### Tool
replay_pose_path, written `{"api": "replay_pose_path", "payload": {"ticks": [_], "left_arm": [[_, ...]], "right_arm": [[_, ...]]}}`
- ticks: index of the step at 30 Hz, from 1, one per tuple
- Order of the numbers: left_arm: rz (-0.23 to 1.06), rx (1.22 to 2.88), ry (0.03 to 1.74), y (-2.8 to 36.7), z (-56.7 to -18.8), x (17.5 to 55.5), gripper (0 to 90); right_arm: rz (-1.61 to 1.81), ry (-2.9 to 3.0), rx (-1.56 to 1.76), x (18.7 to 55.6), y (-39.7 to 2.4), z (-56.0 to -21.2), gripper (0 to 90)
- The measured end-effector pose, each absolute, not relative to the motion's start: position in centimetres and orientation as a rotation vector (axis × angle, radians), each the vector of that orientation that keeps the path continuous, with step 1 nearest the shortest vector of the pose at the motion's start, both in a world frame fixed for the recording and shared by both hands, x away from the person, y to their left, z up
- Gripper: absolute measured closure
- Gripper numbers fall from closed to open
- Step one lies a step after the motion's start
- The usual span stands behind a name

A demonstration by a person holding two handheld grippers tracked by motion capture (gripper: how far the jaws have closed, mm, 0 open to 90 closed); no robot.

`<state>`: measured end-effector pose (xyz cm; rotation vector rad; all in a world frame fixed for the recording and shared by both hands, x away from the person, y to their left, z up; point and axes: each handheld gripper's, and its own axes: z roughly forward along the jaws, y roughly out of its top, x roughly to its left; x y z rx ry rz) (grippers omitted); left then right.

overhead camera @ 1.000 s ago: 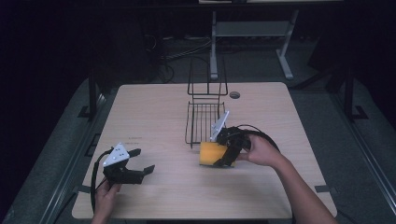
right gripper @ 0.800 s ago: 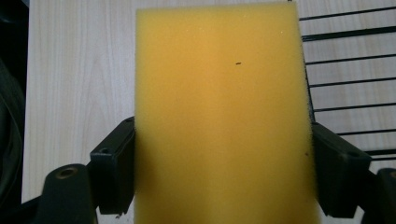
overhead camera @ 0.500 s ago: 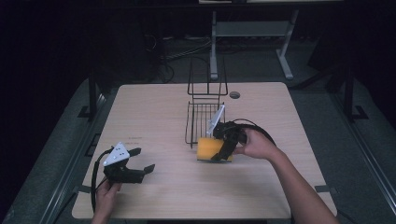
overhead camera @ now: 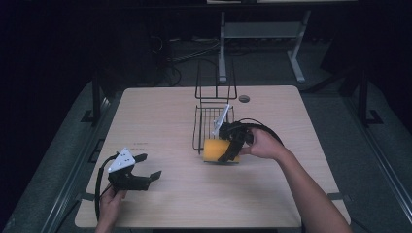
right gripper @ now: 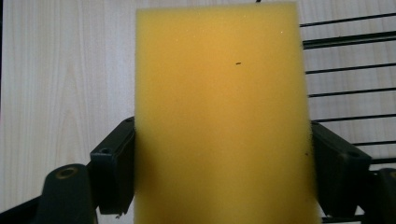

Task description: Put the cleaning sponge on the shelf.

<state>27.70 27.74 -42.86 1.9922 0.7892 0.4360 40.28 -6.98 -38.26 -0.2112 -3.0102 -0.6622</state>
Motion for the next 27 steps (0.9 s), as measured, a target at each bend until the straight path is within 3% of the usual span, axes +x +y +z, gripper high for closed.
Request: {"api": "replay_pose_path", "payload": {"ticks": [27], "left_arm": [[0.44, 1.991, 0.788, 27.9, -42.9, 27.8, 15.0]], "right_arm": [[-0.655, -2.988, -0.217, 42.8, -6.0, -38.4, 21.5]]}}
